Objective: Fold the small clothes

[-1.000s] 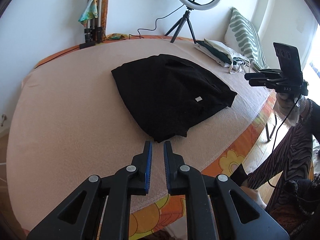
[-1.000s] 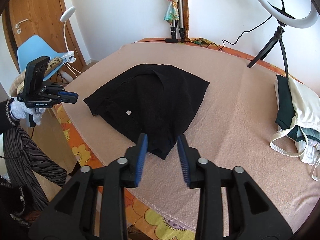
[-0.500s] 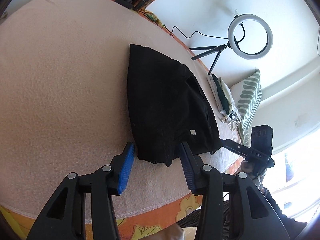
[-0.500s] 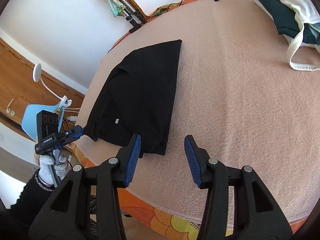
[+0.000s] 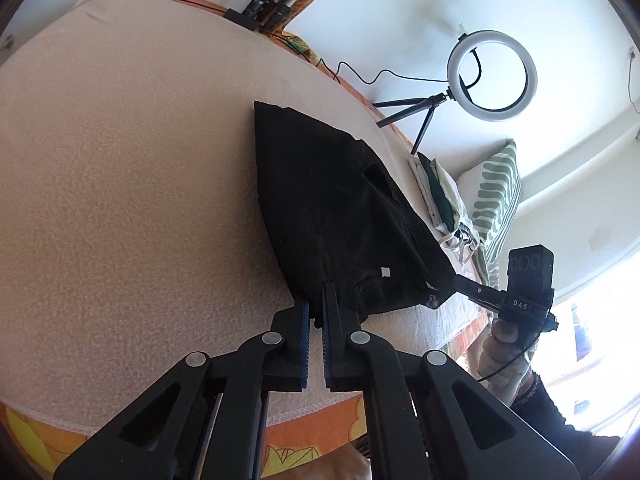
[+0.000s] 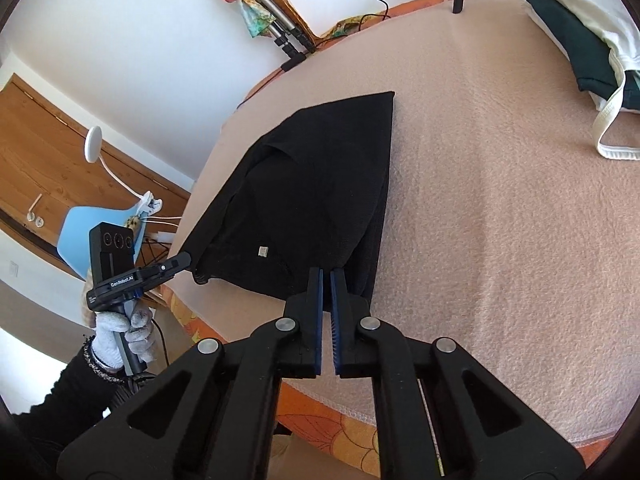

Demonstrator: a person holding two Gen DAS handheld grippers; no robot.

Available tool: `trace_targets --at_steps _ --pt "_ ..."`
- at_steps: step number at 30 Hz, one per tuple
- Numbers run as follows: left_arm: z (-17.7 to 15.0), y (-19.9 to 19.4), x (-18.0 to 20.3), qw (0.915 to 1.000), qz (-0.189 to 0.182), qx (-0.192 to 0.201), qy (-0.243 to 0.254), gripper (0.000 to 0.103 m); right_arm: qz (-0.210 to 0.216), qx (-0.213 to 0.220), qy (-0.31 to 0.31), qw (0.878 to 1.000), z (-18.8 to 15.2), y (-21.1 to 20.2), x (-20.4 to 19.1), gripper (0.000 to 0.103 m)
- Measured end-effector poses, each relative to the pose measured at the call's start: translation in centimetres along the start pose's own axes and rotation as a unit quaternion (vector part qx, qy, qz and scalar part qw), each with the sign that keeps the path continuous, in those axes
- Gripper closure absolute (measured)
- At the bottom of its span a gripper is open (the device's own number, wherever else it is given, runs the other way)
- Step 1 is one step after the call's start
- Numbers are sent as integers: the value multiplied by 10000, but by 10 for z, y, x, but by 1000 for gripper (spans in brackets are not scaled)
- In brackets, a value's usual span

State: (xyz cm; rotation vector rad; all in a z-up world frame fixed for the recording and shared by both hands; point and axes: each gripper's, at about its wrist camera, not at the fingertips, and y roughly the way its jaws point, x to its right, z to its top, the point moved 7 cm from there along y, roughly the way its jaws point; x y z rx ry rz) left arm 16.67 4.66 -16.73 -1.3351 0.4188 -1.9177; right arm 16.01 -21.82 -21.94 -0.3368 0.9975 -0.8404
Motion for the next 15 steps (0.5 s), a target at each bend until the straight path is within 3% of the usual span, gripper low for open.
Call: trace_targets --at_steps 5,7,9,10,13,15 --pt "-14 12 -20 9986 435 -291 10 100 -593 -304 -192 9976 -11 10 18 98" --pt "-13 11 -20 9981 472 -394 -45 93 -768 -396 -381 9955 -12 13 18 98" --pt "-7 3 -18 9981 545 -285 30 92 -611 -449 -475 9960 -9 11 13 96" --pt "-2 -2 -17 9981 567 -227 44 91 -519 -411 -527 9964 -6 7 11 90" --pt "20 -15 -16 9990 424 111 -49 85 -424 -15 -655 9970 17 -6 7 59" --pt "37 -18 -18 9984 443 335 -77 81 -390 287 -540 9974 37 -11 10 58"
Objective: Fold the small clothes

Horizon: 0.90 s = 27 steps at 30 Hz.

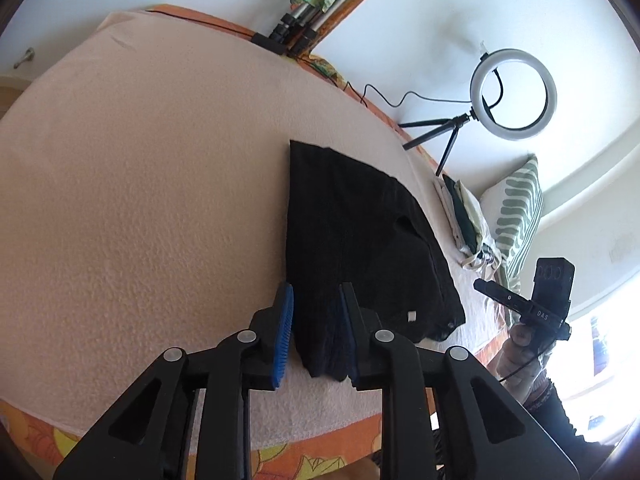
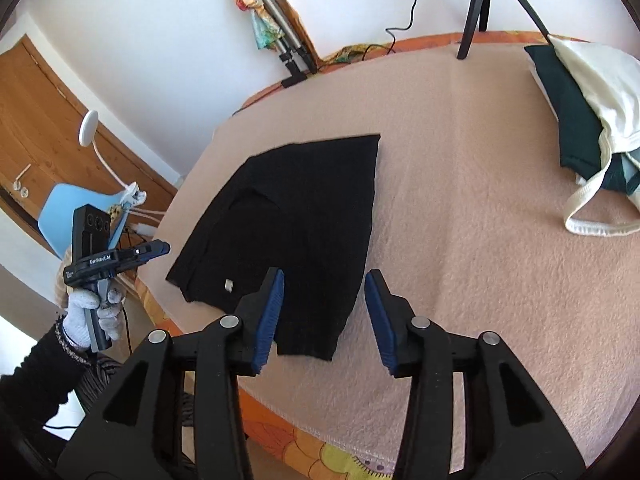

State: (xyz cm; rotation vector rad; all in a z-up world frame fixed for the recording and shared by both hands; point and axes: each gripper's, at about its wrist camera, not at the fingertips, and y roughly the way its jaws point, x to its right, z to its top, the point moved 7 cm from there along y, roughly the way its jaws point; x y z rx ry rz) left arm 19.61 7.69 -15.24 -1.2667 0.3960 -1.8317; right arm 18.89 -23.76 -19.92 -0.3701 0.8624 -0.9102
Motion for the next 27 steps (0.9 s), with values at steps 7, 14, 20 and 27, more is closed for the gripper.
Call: trace_targets --at_steps 7,14,20,27 --pt "57 32 -10 9992 -32 273 -281 70 105 393 478 9980 62 26 28 58" --pt "93 73 -31 9977 -203 238 -598 69 365 262 836 9955 92 74 45 58" --pt "105 95 -37 9973 -366 90 -623 69 312 9 818 9962 99 107 55 58" --pt "113 112 -38 9957 -557 53 -735 69 522 -21 1053 9931 103 120 62 58"
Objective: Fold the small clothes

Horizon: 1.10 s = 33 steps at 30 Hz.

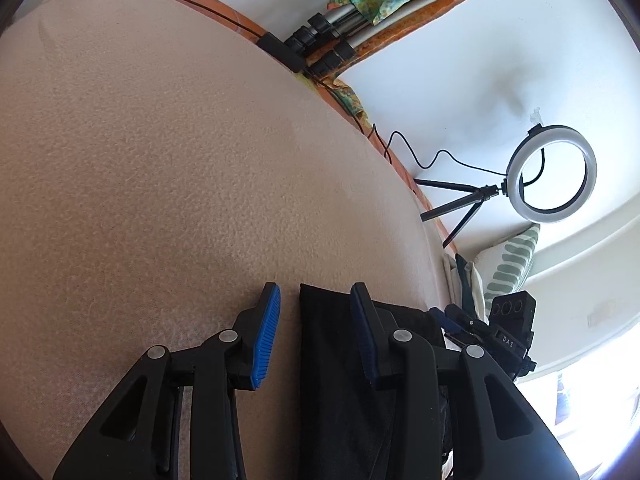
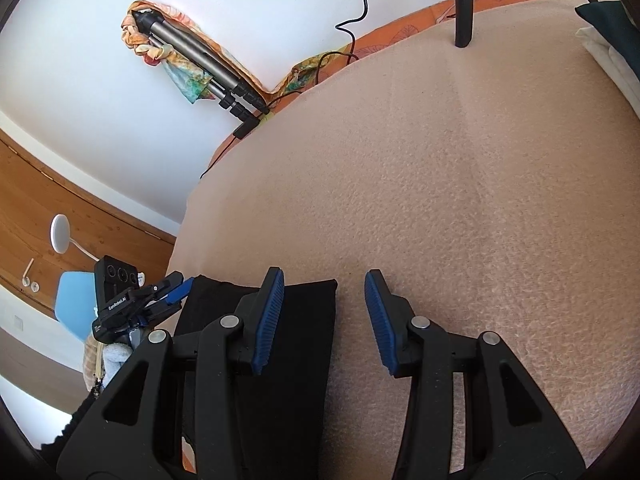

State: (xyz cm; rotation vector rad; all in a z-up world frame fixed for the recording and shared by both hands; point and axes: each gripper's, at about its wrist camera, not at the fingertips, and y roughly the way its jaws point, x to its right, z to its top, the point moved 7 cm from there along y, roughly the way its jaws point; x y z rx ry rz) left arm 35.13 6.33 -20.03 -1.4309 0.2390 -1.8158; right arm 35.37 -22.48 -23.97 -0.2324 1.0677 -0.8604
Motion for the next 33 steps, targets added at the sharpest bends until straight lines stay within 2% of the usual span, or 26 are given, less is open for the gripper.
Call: trace_targets --at_steps 4,8,9,10,12,13,14,17,20,22,25,28,30,31,33 --pt "1 4 2 9999 -134 23 -77 69 72 -9 -19 10000 0 4 -3 58" --pt "-3 9 10 9999 -148 -5 90 72 103 -47 -30 9999 -1 8 -7 62" --pt "-5 11 11 9998 -132 -41 134 78 141 -72 -19 9999 -2 9 -8 63" --pt "-6 12 13 9997 -62 -48 216 91 159 -93 -19 9998 -4 9 -8 68" --pt "-8 15 13 9993 115 -39 345 99 44 -109 -54 9999 -5 11 -10 76" --pt "-8 14 14 9992 140 3 370 99 4 -108 -64 9999 -6 12 -10 86" --pt "-8 12 15 9989 185 62 427 99 -31 -95 -57 9999 -6 12 -11 91" --pt "-5 1 22 9970 349 288 626 99 -247 33 -134 9996 -6 8 -13 96" --pt "-5 -3 26 9913 815 351 975 100 -544 248 -288 9978 -4 -2 -15 97" --pt "-5 0 22 9903 965 337 945 100 -699 254 -341 9966 -4 0 -12 97" --pt "-4 3 14 9842 1369 451 1029 101 -996 175 -443 9939 -7 7 -10 97" --pt "4 -4 8 9844 1447 528 854 101 -1120 137 -364 9930 -5 8 -5 97" --pt "8 -14 10 9806 1560 651 989 99 -1440 266 -488 9880 -1 1 -2 95" --pt "9 -18 13 9792 1590 692 1057 96 -1518 278 -478 9869 0 -2 -1 92" --pt "8 -27 19 9777 1571 735 1184 93 -1379 343 -361 9892 2 -11 0 92"
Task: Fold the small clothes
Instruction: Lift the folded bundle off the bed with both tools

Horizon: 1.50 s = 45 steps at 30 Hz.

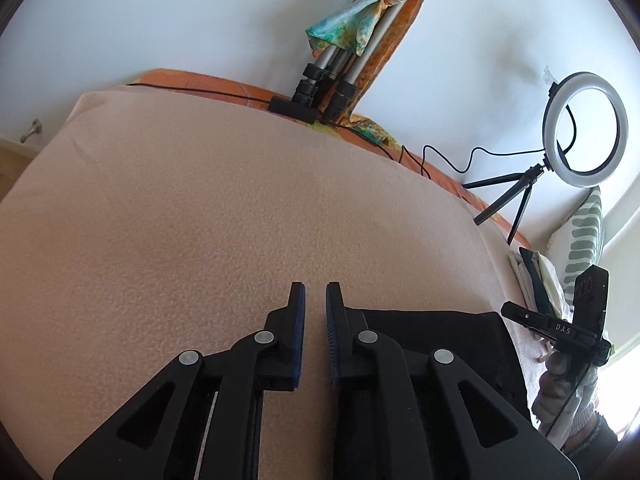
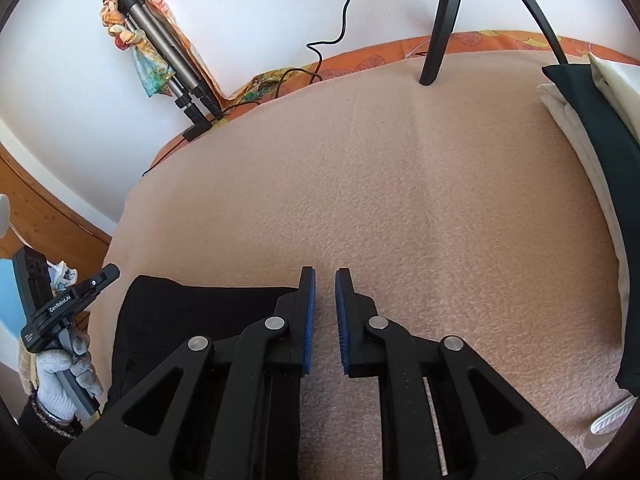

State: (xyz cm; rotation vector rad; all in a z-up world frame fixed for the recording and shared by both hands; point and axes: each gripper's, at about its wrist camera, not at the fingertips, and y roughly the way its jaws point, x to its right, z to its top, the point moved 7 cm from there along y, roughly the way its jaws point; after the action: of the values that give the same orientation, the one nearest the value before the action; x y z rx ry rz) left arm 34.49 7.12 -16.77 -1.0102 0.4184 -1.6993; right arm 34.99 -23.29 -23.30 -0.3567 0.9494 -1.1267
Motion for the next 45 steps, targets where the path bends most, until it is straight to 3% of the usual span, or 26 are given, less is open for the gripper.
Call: trace_targets --at_steps 3,5,6,8,10,12,15,20,23,27,34,40,45 --pt "-1 -15 7 9999 -73 25 135 93 13 163 -26 9999 4 -18 0 92" --pt "-5 -23 12 9998 -121 -41 124 85 197 183 5 9996 4 -29 -3 88" --pt "-7 -28 14 9998 -192 -55 77 76 266 184 12 9995 4 -34 -4 83" --pt "-15 -37 20 9994 -330 -108 48 62 270 261 4 9993 1 -43 -2 64" --pt "-26 -45 26 9988 -441 -227 0 53 344 216 -10 9992 -3 -47 -2 63" --pt "-38 -52 27 9971 -615 -400 -202 53 527 69 30 9986 -10 -49 -1 62" --pt "-58 -64 21 9918 -825 -626 -748 52 757 -94 179 9969 -19 -48 4 53" --pt "-102 -82 -3 9651 -1293 -989 -2051 51 1083 -326 463 9925 -28 -38 10 49" --pt "-122 -92 -10 9591 -1267 -945 -2348 51 1206 -442 580 9900 -30 -29 12 49" --pt "-139 -89 -8 9524 -1330 -1025 -2544 50 1244 -564 647 9885 -32 -17 13 49" --pt "-145 -80 12 9508 -1518 -1031 -2497 50 1274 -495 647 9885 -27 -10 11 49" --pt "-148 -69 37 9519 -1745 -1022 -2304 50 1561 -465 733 9839 -23 0 2 49" --pt "-145 -61 50 9563 -1729 -1021 -2126 53 1614 -398 542 9846 -20 9 -14 49"
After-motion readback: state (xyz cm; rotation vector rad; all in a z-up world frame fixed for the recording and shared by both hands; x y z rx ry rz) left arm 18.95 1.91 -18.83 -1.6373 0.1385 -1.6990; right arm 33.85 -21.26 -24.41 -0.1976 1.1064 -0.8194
